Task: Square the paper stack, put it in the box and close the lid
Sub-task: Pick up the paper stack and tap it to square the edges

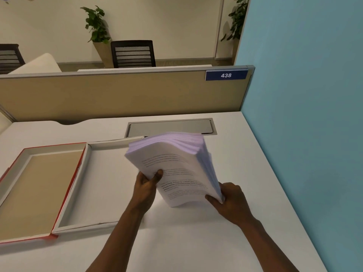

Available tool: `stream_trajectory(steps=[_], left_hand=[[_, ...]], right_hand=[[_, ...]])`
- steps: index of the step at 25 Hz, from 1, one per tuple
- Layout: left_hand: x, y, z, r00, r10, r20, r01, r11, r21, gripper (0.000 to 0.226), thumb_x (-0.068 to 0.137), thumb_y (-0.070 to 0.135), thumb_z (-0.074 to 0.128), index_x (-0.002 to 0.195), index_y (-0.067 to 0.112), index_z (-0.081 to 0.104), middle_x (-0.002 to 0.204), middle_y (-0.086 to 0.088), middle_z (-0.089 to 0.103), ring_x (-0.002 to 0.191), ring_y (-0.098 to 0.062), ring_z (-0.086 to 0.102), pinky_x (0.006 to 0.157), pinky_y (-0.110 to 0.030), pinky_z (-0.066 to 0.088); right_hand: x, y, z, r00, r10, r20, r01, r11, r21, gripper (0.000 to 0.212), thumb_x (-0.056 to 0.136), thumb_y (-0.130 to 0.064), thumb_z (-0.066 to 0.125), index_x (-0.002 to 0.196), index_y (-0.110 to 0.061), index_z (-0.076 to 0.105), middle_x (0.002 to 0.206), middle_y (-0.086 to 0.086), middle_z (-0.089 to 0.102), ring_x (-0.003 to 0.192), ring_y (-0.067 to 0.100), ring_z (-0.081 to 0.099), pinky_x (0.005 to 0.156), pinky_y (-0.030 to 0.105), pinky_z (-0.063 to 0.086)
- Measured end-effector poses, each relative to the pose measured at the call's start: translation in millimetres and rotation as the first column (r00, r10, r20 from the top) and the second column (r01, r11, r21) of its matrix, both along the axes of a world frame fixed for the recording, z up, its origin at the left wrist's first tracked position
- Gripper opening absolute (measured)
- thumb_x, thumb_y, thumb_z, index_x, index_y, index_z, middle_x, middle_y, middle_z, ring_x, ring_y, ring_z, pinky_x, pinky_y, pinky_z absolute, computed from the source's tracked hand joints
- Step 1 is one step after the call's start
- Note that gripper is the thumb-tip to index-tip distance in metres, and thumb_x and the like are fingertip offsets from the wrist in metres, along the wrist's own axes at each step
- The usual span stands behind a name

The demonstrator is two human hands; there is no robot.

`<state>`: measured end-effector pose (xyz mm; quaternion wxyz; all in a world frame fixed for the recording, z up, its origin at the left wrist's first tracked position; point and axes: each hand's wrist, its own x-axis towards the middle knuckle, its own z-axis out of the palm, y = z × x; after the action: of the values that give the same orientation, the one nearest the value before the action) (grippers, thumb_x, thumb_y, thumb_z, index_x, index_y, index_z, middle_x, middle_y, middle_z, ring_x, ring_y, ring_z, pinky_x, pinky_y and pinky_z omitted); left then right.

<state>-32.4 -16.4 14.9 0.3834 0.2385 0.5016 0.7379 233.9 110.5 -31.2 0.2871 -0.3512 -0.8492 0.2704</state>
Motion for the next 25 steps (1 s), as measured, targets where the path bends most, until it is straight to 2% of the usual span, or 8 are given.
stream_trajectory(steps=[3,5,8,12,14,16,20,25], left_hand=[[-11,-8,-8,0.986,-0.070,0.151,0.063,0.997,0.052,0.038,0.093,-0.004,0.056,0.107,0.023,0.078,0.116,-0.008,0.077,0.108,-0.027,0.074,0.092,-0.044,0.063],[-14,-13,-12,0.976,-0.093,0.196,0.085,0.995,0.052,0.051,0.099,-0.013,0.043,0.106,0.023,0.079,0.116,-0.008,0.077,0.108,-0.026,0.075,0.091,-0.043,0.063],[-14,-17,-14,0.974,-0.097,0.205,0.093,0.995,0.032,0.051,0.098,-0.014,0.044,0.106,0.021,0.079,0.116,-0.009,0.077,0.107,-0.026,0.075,0.088,-0.040,0.064],[-8,-7,-7,0.985,-0.141,0.100,0.135,0.989,0.065,0.036,0.094,-0.006,0.059,0.111,0.020,0.077,0.117,-0.008,0.077,0.108,-0.026,0.074,0.092,-0.038,0.062],[-4,4,-1,0.992,-0.125,-0.001,0.125,0.992,0.008,0.030,0.087,0.003,0.069,0.107,0.023,0.079,0.112,-0.006,0.079,0.105,-0.024,0.074,0.092,-0.037,0.062],[1,15,5,0.987,-0.130,-0.092,0.127,0.991,-0.034,0.030,0.084,0.007,0.076,0.107,0.025,0.079,0.113,-0.006,0.079,0.106,-0.026,0.074,0.088,-0.034,0.062],[9,32,21,0.976,-0.143,-0.164,0.137,0.989,-0.048,0.037,0.079,0.019,0.082,0.115,0.022,0.074,0.117,-0.007,0.079,0.106,-0.026,0.076,0.083,-0.032,0.063],[14,39,29,0.965,-0.148,-0.217,0.133,0.988,-0.083,0.040,0.081,0.013,0.078,0.120,0.019,0.069,0.114,0.000,0.080,0.105,-0.022,0.076,0.082,-0.031,0.063]], right_hand=[[-8,-12,3,0.988,0.015,-0.155,-0.048,0.976,-0.210,0.053,0.080,-0.052,0.077,0.121,-0.023,0.061,0.105,-0.013,0.071,0.094,-0.002,0.067,0.073,0.012,0.057],[-11,-12,0,0.983,-0.007,-0.186,-0.047,0.957,-0.285,0.056,0.074,-0.050,0.083,0.117,-0.020,0.064,0.104,-0.012,0.072,0.093,0.001,0.069,0.074,0.017,0.059],[-10,-7,-2,0.989,-0.020,-0.145,-0.031,0.937,-0.347,0.054,0.067,-0.053,0.087,0.105,-0.017,0.073,0.094,-0.011,0.076,0.083,0.005,0.072,0.072,0.029,0.062],[-10,-1,11,0.981,0.005,-0.191,-0.062,0.954,-0.293,0.040,0.071,-0.042,0.088,0.104,-0.027,0.070,0.091,-0.021,0.073,0.084,0.005,0.071,0.068,0.020,0.060],[-15,4,21,0.972,0.042,-0.232,-0.101,0.963,-0.251,0.042,0.074,-0.039,0.086,0.108,-0.022,0.070,0.094,-0.017,0.074,0.085,0.007,0.072,0.068,0.020,0.059],[-17,8,25,0.972,-0.017,-0.235,-0.047,0.964,-0.262,0.037,0.075,-0.038,0.086,0.103,-0.018,0.072,0.088,-0.016,0.075,0.081,0.004,0.073,0.066,0.019,0.058],[-13,21,27,0.960,-0.115,-0.255,0.029,0.948,-0.318,0.032,0.074,-0.034,0.087,0.098,-0.017,0.076,0.082,-0.028,0.073,0.079,-0.004,0.072,0.064,0.011,0.055],[-8,20,36,0.944,-0.120,-0.307,0.010,0.942,-0.335,0.029,0.074,-0.034,0.087,0.099,-0.031,0.072,0.089,-0.034,0.072,0.085,-0.002,0.071,0.066,0.009,0.055]])
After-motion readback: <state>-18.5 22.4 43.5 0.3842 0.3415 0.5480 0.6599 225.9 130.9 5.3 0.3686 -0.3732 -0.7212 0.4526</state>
